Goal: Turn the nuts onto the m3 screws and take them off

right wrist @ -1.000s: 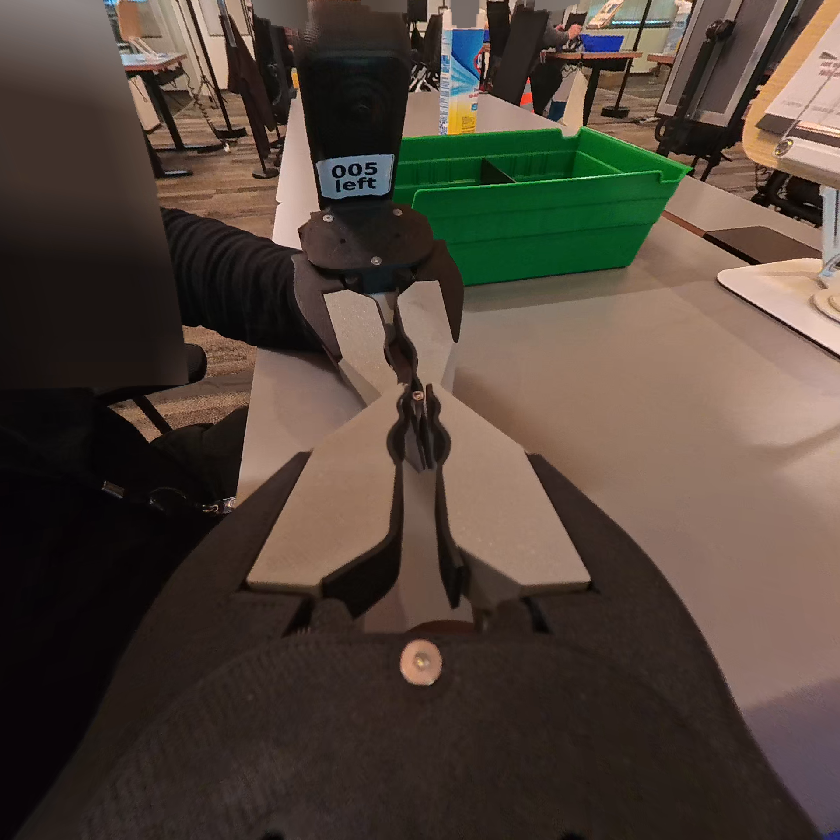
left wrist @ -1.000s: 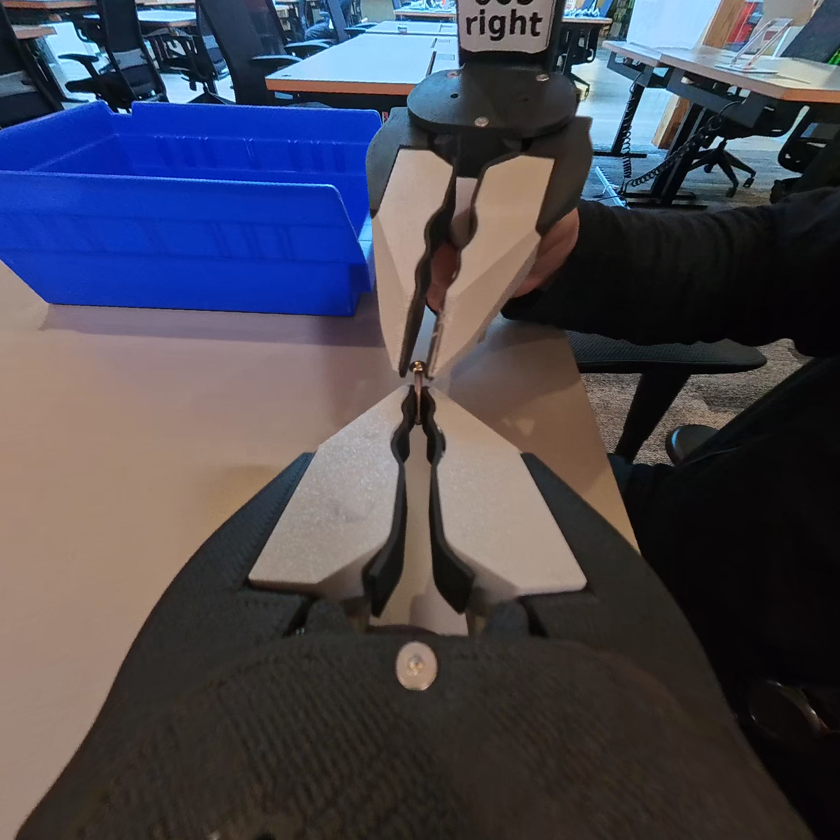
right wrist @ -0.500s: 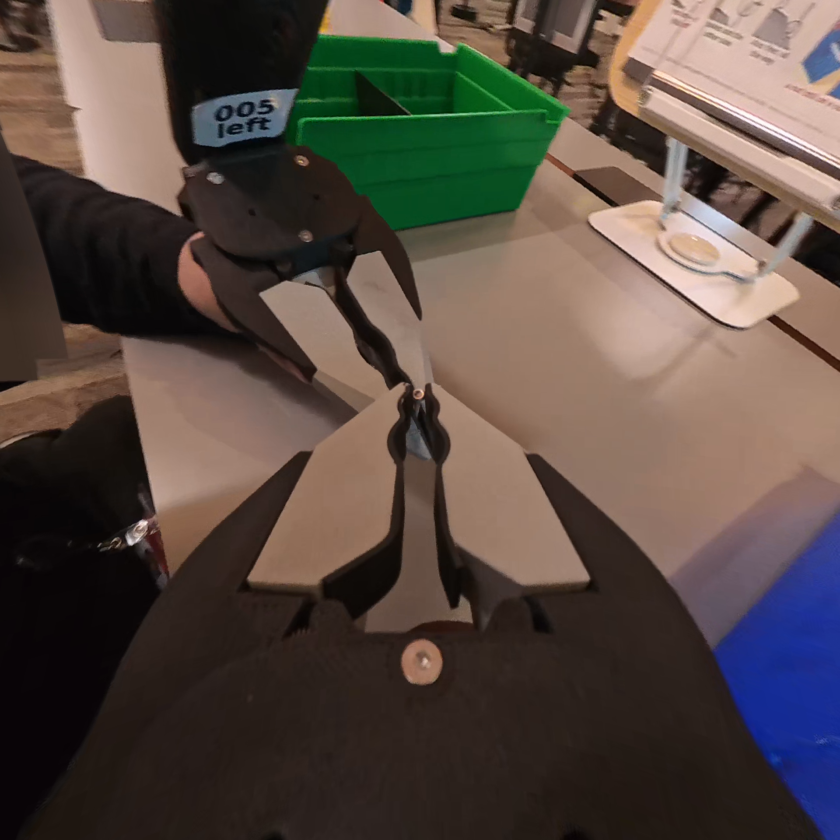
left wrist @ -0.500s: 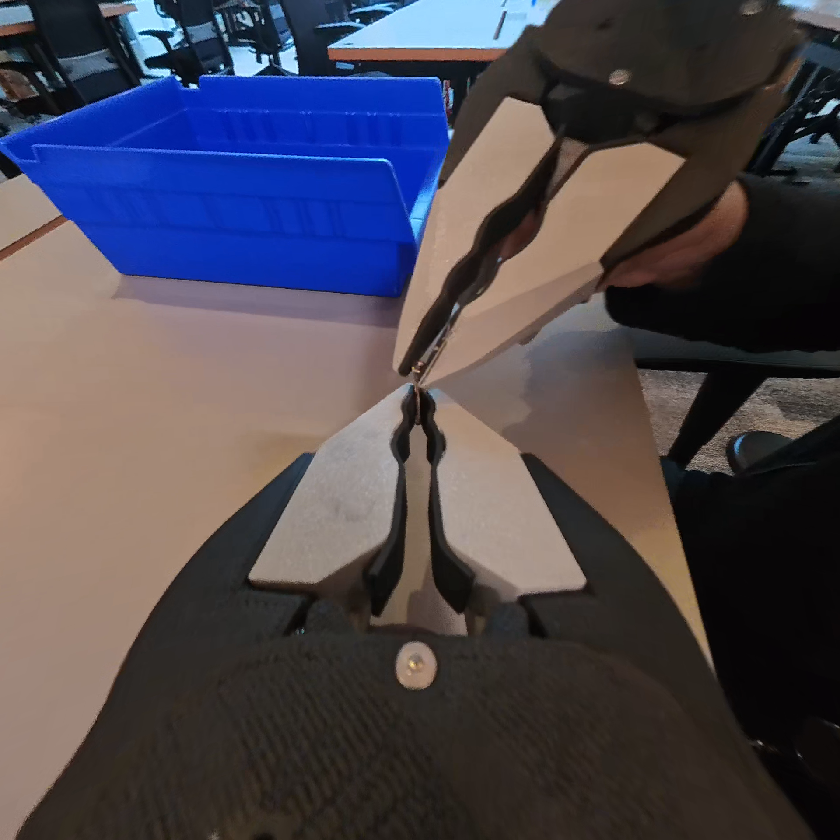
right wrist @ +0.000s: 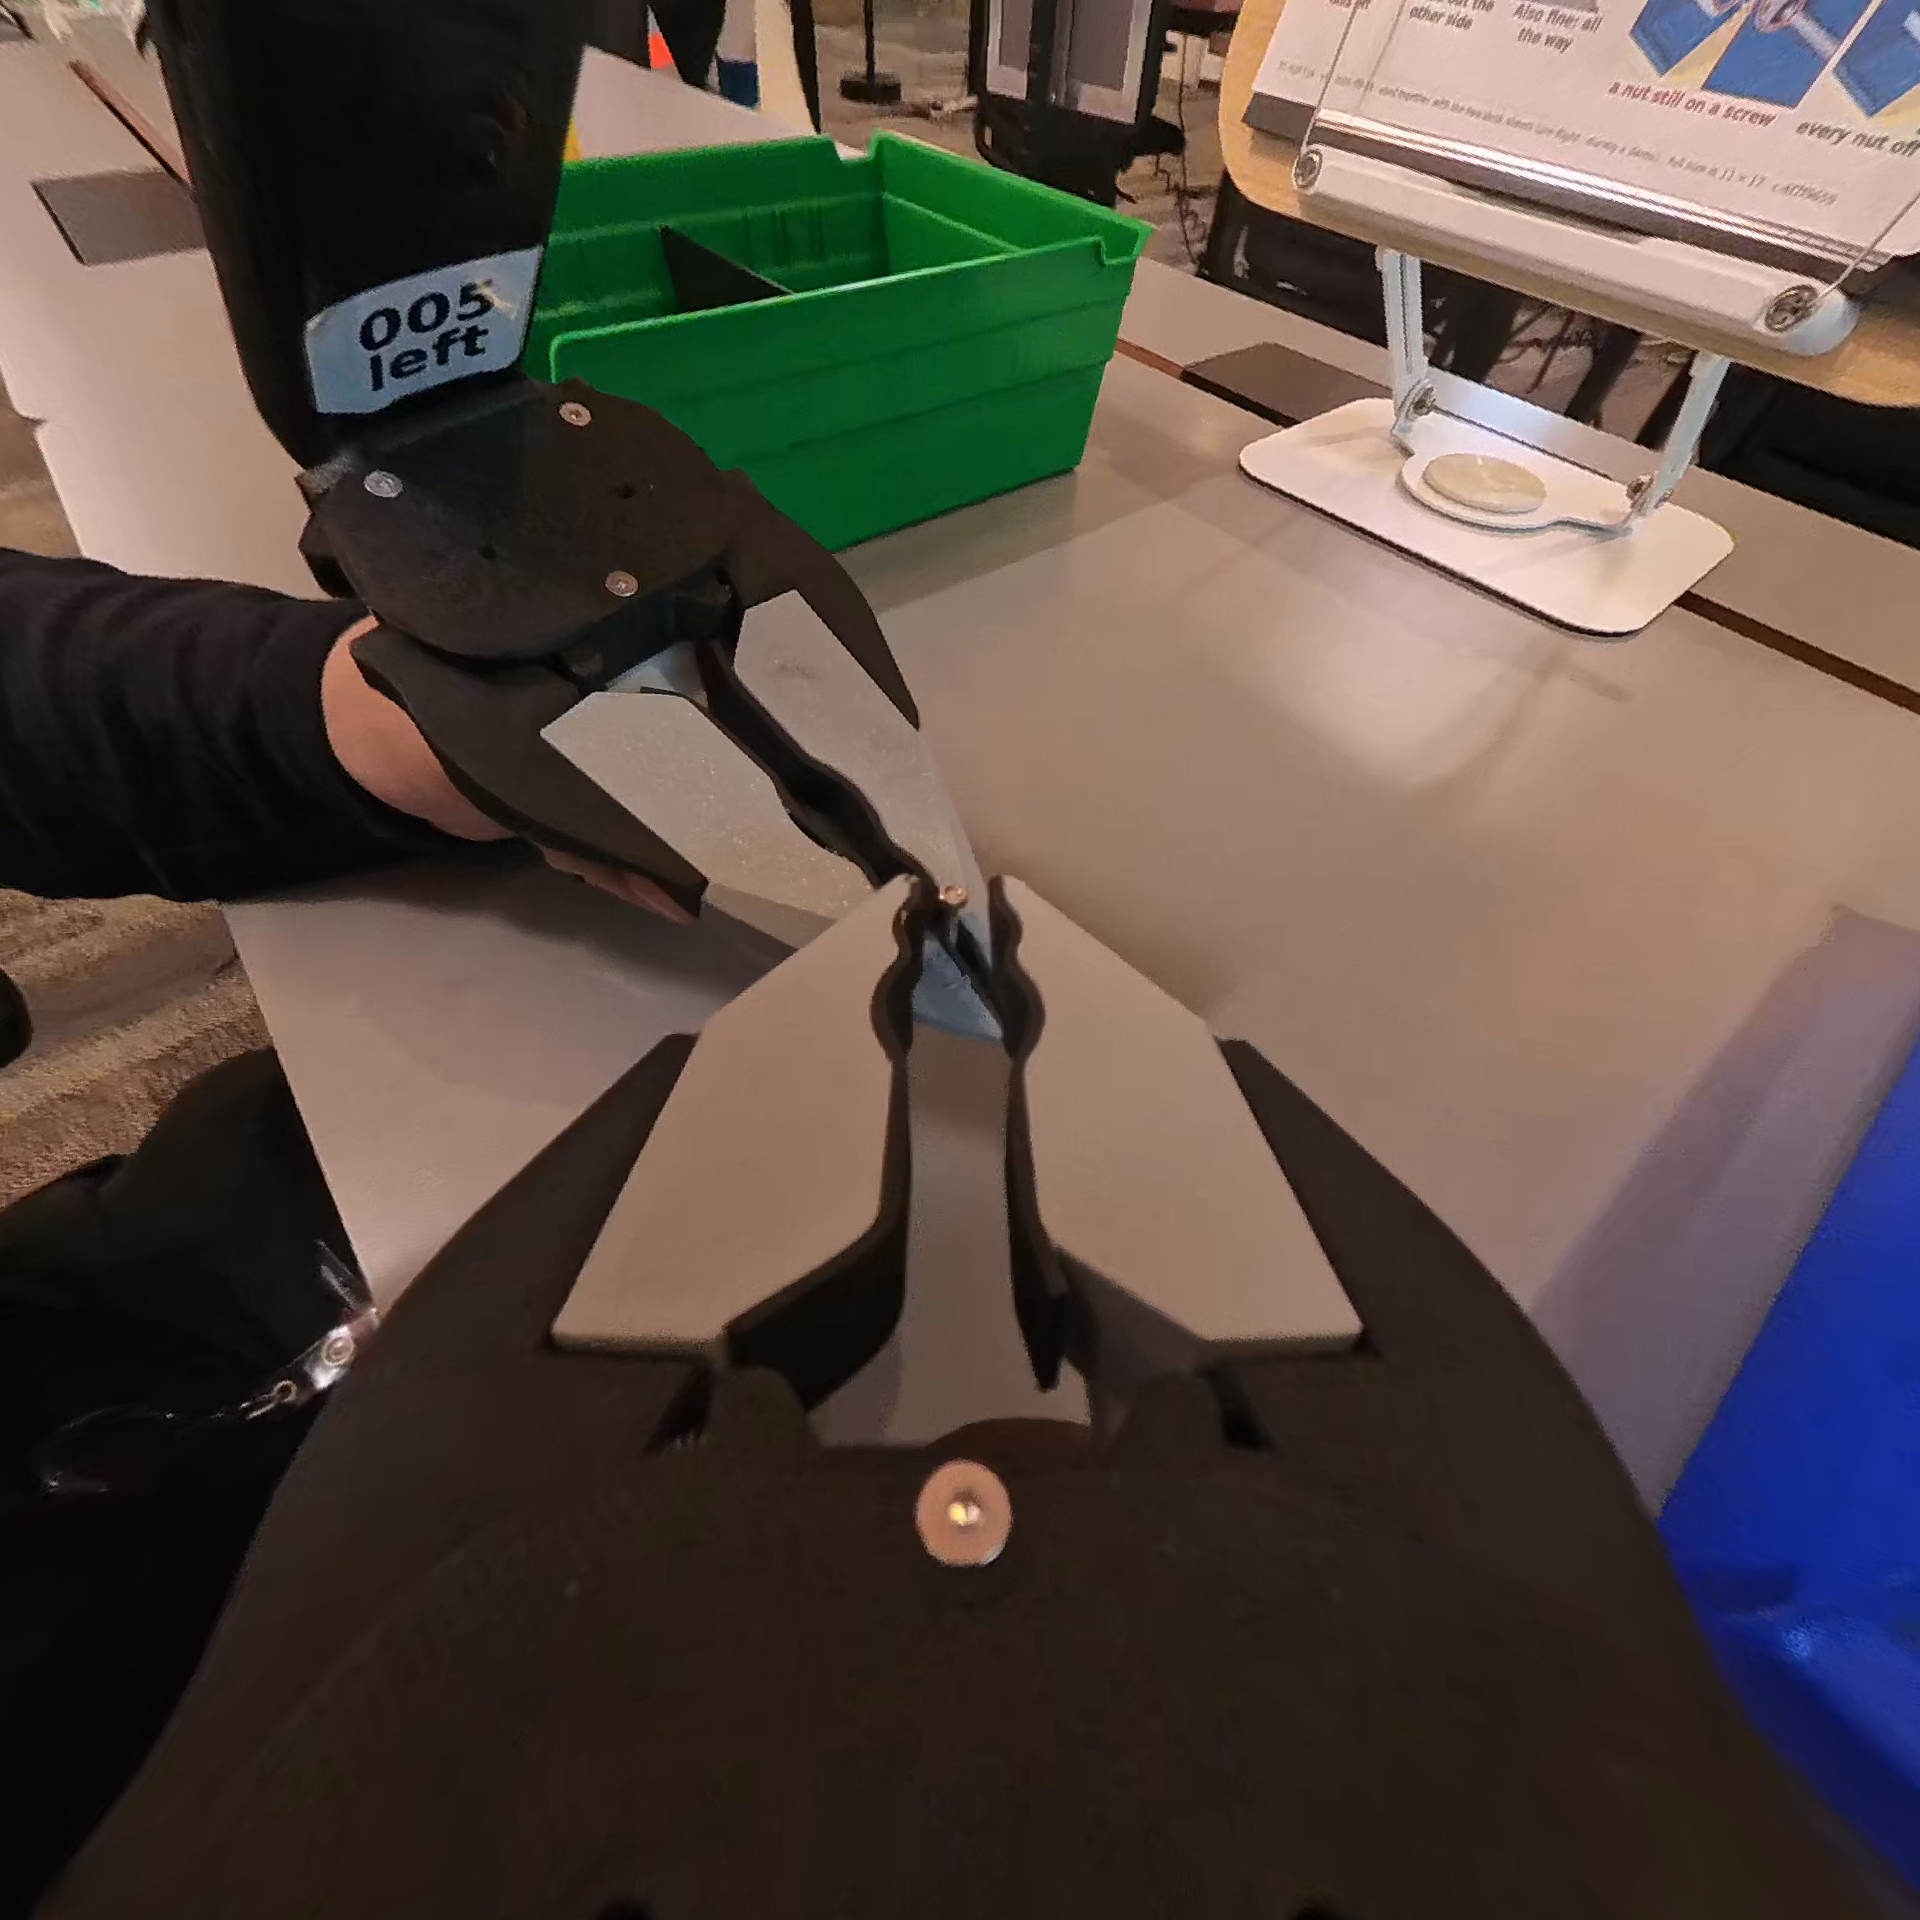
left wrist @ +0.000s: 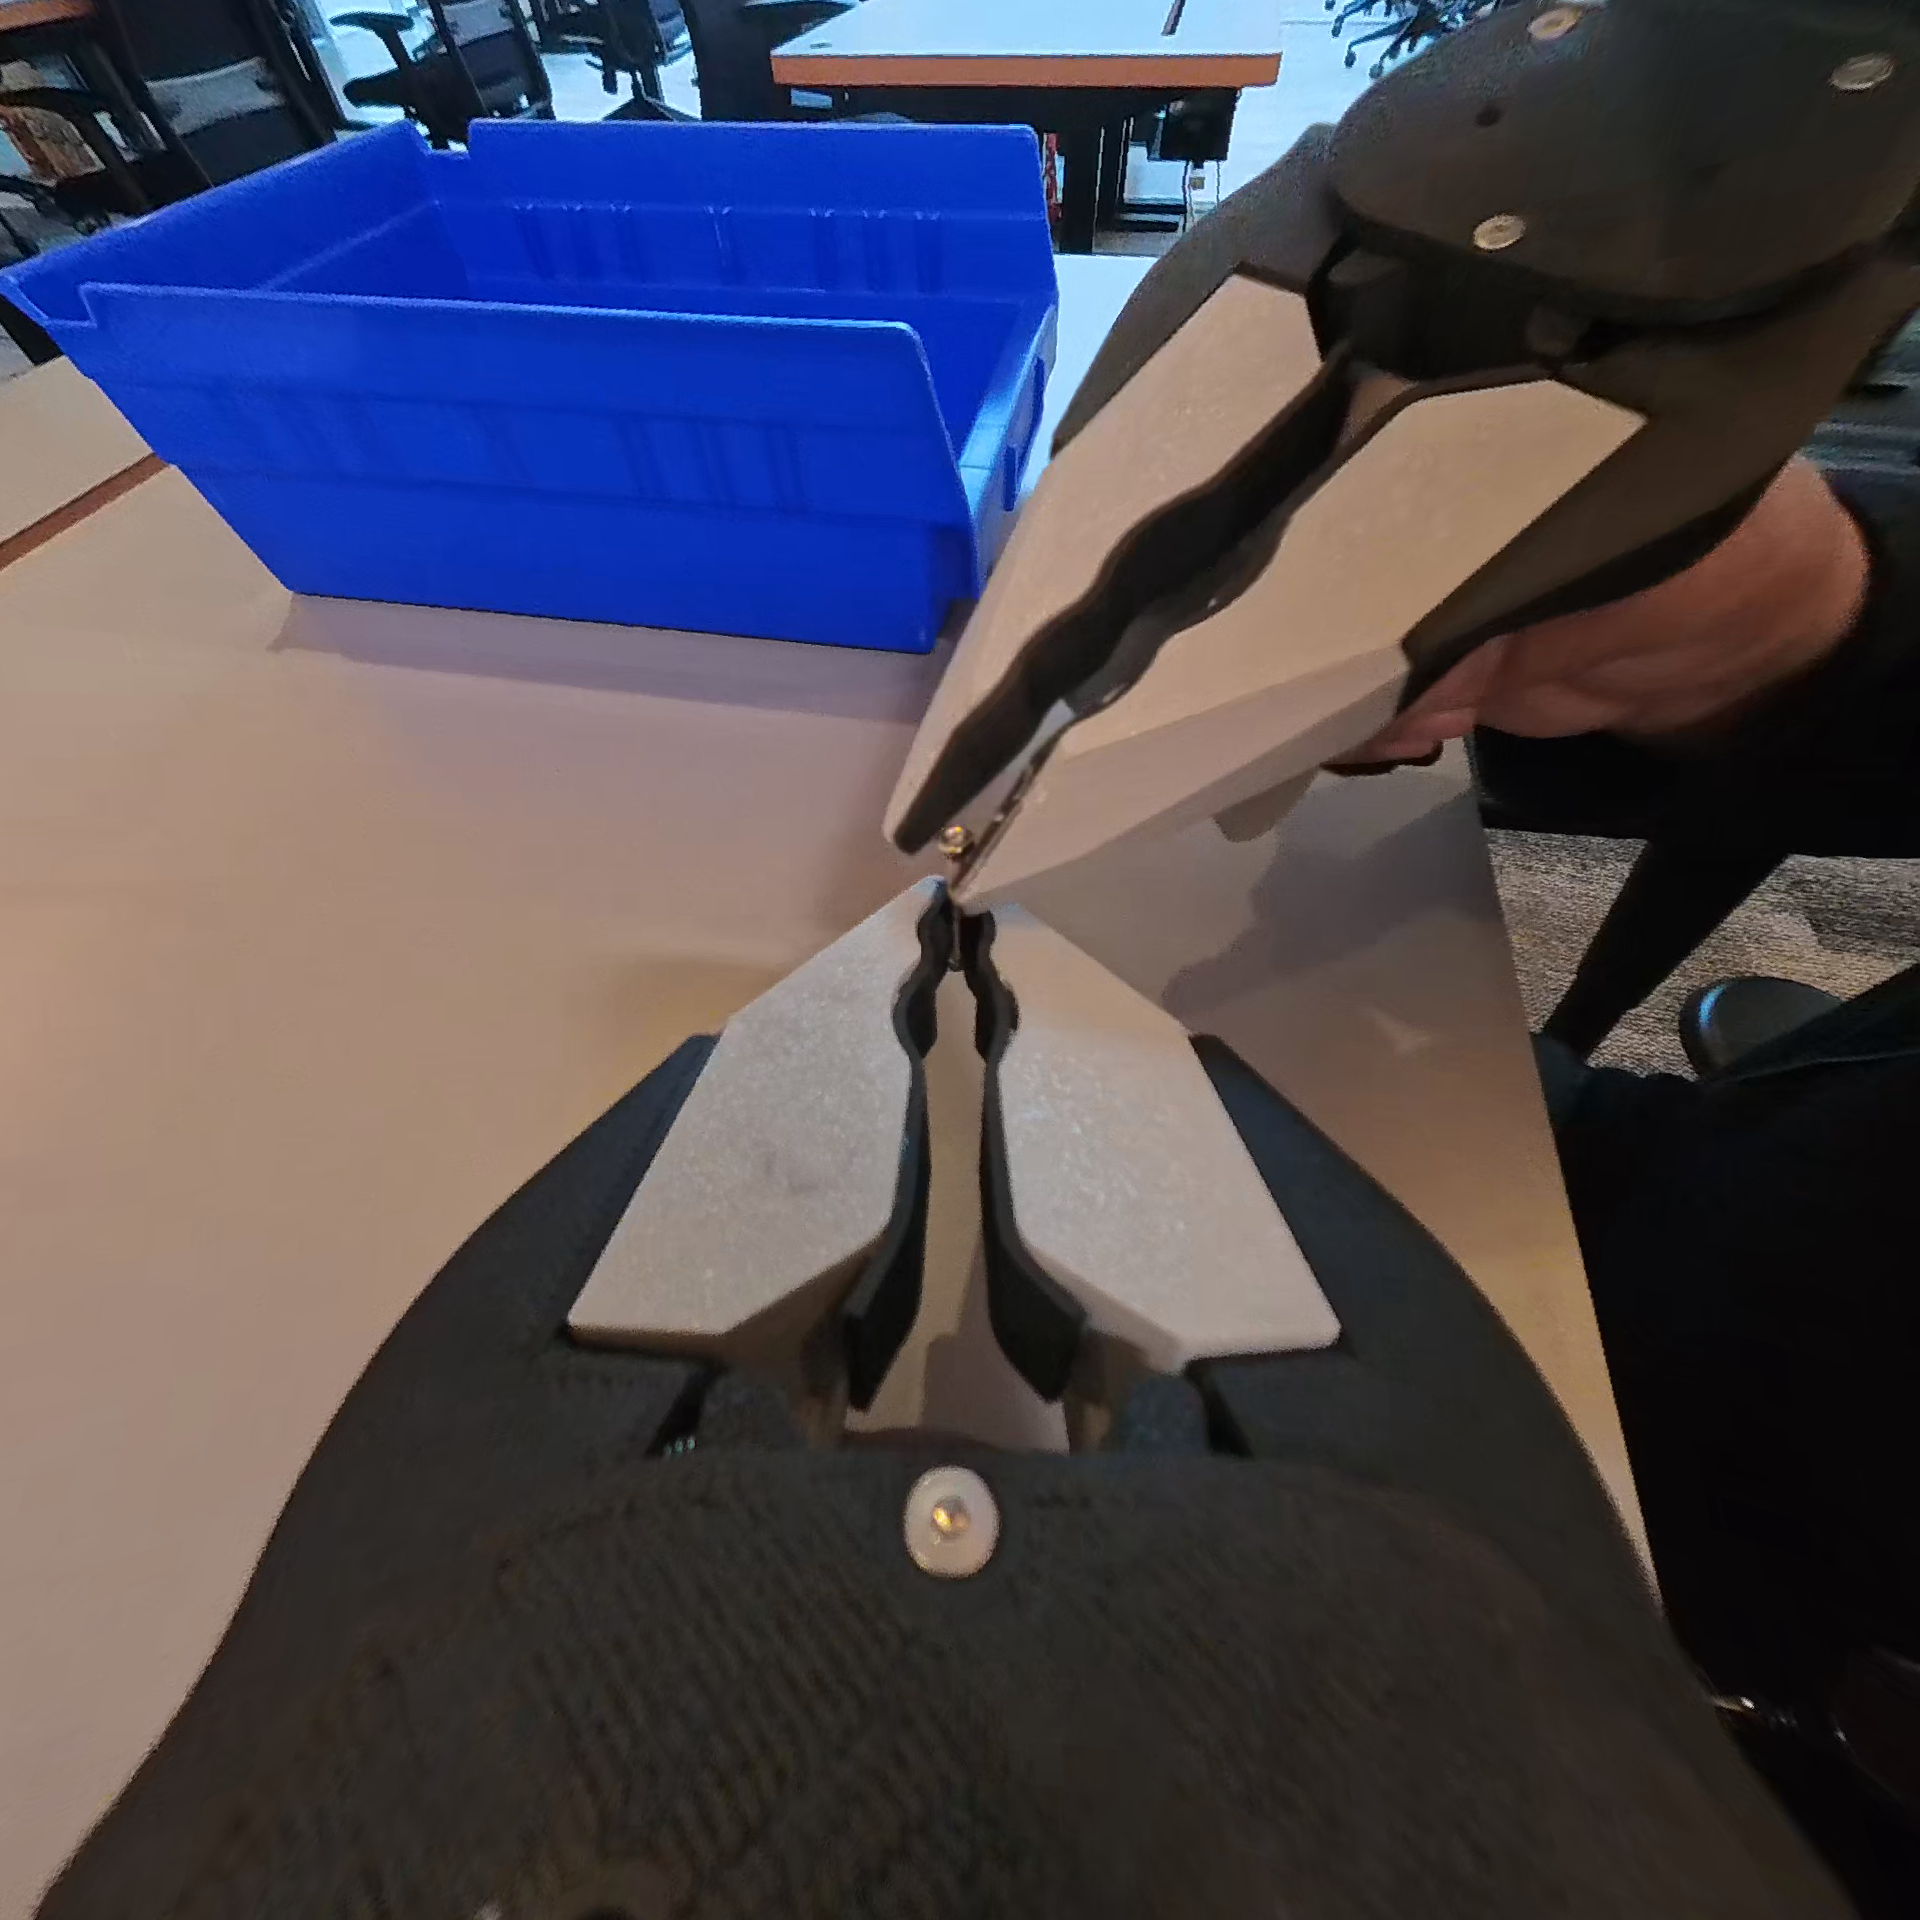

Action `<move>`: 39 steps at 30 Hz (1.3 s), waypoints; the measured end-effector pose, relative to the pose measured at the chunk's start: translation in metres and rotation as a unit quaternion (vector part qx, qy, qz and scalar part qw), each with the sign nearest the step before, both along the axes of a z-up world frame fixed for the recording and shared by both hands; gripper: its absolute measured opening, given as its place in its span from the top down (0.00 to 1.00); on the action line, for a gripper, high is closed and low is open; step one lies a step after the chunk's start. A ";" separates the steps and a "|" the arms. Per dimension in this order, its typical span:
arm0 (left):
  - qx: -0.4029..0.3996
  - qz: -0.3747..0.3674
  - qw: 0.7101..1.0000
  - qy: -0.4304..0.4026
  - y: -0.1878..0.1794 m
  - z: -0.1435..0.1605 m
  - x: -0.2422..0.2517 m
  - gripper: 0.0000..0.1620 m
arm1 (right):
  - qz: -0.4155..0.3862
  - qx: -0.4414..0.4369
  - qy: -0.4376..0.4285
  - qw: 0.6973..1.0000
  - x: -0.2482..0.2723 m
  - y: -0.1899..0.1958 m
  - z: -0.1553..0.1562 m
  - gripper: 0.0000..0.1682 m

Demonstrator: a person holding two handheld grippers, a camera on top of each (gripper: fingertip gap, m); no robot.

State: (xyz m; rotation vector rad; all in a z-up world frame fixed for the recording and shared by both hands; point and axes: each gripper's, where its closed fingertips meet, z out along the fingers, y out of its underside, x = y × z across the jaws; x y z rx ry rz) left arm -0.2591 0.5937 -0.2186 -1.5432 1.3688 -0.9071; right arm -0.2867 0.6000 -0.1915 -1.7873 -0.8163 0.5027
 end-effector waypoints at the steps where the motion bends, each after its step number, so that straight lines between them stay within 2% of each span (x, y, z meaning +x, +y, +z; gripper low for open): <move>1: -0.002 0.000 1.000 -0.001 0.000 0.000 0.000 1.00 | 0.004 0.000 0.008 1.000 0.001 -0.001 0.002 0.93; 8: -0.012 -0.009 1.000 -0.006 -0.002 0.001 0.000 1.00 | 0.088 0.024 0.066 0.994 0.006 -0.016 0.020 0.90; 13: -0.005 -0.032 0.999 -0.013 -0.010 0.004 0.002 1.00 | 0.139 0.022 0.045 0.989 0.003 -0.015 0.009 0.88; 17: -0.002 -0.042 0.999 -0.015 -0.014 0.004 0.003 1.00 | 0.187 0.009 0.075 0.979 -0.005 -0.021 0.010 0.88; 23: 0.001 -0.045 0.999 -0.022 -0.015 0.007 0.004 1.00 | 0.206 -0.002 0.105 0.973 -0.008 -0.022 0.011 0.91; 30: -0.007 -0.038 0.999 -0.024 -0.012 0.007 0.003 1.00 | 0.186 0.009 0.106 0.977 0.006 -0.022 0.011 0.96; 39: -0.003 -0.040 0.999 -0.024 -0.013 0.007 0.004 1.00 | 0.194 0.011 0.104 0.975 -0.006 -0.021 0.009 0.91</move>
